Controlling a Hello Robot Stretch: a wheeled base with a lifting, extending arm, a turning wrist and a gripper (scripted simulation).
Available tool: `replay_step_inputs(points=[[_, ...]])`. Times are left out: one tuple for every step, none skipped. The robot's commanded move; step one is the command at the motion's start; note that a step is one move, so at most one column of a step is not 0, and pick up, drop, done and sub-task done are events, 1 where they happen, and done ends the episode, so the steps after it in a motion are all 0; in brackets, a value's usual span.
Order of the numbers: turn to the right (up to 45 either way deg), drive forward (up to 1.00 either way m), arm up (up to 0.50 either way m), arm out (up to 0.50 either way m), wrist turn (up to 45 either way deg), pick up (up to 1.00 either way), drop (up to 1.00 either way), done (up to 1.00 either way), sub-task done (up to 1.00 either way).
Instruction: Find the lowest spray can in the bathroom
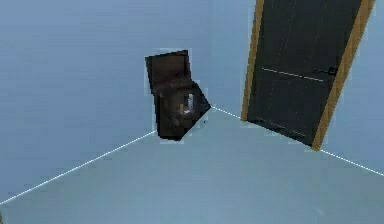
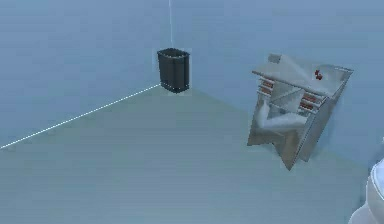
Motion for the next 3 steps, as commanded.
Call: replay_step_inputs(points=[[3.0, 0.00, 0.00, 0.00, 0.0, 0.00, 0.00, 0.00, 0.00], [0.0, 1.00, 0.00, 0.00, 0.0, 0.00, 0.00, 0.00, 0.00], [0.0, 0.50, 0.00, 0.00, 0.0, 0.00, 0.00, 0.00, 0.00]])
